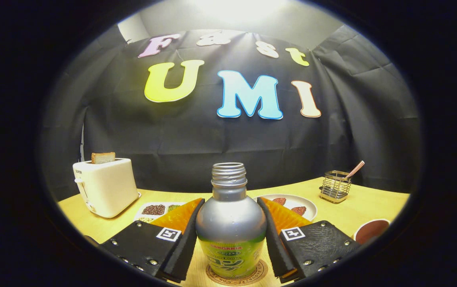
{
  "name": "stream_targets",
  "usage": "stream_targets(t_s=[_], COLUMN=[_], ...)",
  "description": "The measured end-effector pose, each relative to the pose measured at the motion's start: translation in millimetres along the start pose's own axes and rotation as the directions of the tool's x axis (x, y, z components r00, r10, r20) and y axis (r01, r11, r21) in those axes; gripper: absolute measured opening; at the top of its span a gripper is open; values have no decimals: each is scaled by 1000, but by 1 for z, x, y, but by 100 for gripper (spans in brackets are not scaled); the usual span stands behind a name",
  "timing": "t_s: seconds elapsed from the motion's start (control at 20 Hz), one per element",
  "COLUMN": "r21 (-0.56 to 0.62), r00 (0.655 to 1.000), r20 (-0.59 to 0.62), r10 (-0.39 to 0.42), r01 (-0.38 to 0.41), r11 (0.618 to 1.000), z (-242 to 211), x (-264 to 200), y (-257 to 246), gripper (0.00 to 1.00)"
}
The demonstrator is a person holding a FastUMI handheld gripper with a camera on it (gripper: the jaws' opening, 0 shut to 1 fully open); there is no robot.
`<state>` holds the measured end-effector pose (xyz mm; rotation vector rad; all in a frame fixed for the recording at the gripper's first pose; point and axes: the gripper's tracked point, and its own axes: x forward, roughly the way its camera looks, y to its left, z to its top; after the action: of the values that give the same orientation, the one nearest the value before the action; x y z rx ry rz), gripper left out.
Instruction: Take the bottle from table, then pour the juice into the cup, finally place the bottle on the coaster
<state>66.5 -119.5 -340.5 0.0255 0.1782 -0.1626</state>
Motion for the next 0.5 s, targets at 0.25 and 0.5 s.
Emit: stream_targets(t_s=[0.25, 0.5], r21=[7, -14], r00=[1000, 999], r20=[13, 41], r10=[13, -2], r01=[-13, 3], r11=[1000, 1000], z=[-1, 34], x=[-2, -17], y=[-1, -6], gripper=[79, 99])
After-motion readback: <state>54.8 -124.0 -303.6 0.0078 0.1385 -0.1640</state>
